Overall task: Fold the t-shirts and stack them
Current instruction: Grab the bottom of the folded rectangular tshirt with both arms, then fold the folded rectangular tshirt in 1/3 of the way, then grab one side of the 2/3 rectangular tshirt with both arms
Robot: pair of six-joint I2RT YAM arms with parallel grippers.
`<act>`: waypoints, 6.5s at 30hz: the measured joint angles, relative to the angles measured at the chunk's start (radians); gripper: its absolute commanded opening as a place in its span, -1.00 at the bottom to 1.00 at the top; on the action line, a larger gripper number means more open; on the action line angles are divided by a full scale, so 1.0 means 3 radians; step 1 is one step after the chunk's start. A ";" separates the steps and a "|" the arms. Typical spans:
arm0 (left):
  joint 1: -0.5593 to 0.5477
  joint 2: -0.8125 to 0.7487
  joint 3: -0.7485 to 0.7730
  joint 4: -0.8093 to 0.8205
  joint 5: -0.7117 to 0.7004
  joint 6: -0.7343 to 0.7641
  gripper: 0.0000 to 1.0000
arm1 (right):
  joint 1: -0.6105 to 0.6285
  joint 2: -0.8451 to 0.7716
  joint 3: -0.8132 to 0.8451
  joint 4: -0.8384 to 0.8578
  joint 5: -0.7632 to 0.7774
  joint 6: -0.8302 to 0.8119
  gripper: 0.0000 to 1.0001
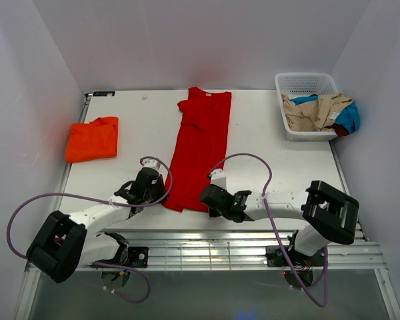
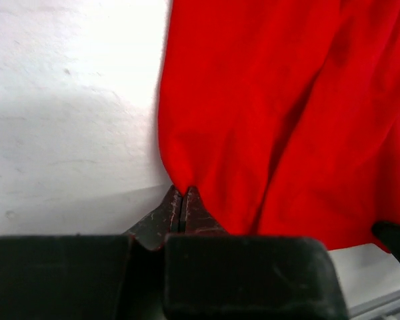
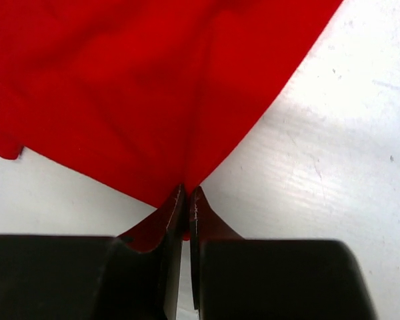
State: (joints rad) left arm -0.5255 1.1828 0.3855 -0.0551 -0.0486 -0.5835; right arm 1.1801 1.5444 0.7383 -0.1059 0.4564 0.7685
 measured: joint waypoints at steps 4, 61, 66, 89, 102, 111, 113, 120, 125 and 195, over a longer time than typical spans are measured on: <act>-0.0329 -0.0175 -0.0036 -0.0225 -0.0064 -0.0123 -1.00 | 0.0193 -0.0093 0.0000 -0.0305 0.0122 0.0144 -0.85; -0.0610 0.1315 0.0955 0.1531 -0.1186 0.0231 -1.00 | -0.0951 0.0532 0.1049 0.0163 0.0946 -0.1682 -0.85; -0.0530 0.1418 0.1077 0.1551 -0.1095 0.0287 -1.00 | -0.1063 0.0587 0.1175 0.0187 0.0894 -0.1802 -0.85; -0.0051 0.2210 0.1965 0.1668 -0.0787 0.0566 0.39 | -0.1549 0.1188 0.1681 0.0384 0.0886 -0.2309 0.24; -0.0122 0.1232 0.1891 0.1883 -0.0833 0.0509 -1.00 | -0.1549 -0.0064 0.1321 0.0532 0.0228 -0.2288 -0.85; -0.0310 0.2112 0.1506 0.1719 -0.0310 -0.0031 -1.00 | -0.1548 0.0685 0.1328 0.0423 -0.0652 -0.2059 -0.85; -0.0329 0.2150 0.1423 0.1680 -0.0261 -0.0090 -1.00 | -0.1549 0.0782 0.1345 0.0398 -0.0760 -0.2035 -0.85; -0.0407 0.2139 0.1249 0.1844 -0.0229 -0.0226 -1.00 | -0.1549 0.0942 0.1504 0.0380 -0.0942 -0.1967 -0.85; -0.0453 0.2135 0.1116 0.2028 -0.0230 -0.0326 -1.00 | -0.1551 0.1157 0.1672 0.0376 -0.0985 -0.1960 -0.85; -0.1762 -0.0437 -0.0559 0.0650 -0.1115 -0.1120 0.25 | -0.0366 -0.0975 -0.0828 -0.0132 0.0093 -0.0120 -0.54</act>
State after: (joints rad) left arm -1.0542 1.0515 0.2176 0.1398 -0.3832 -0.9195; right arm 1.0702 1.2518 0.4900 -0.1455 0.4843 0.7326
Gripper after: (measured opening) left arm 0.624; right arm 0.236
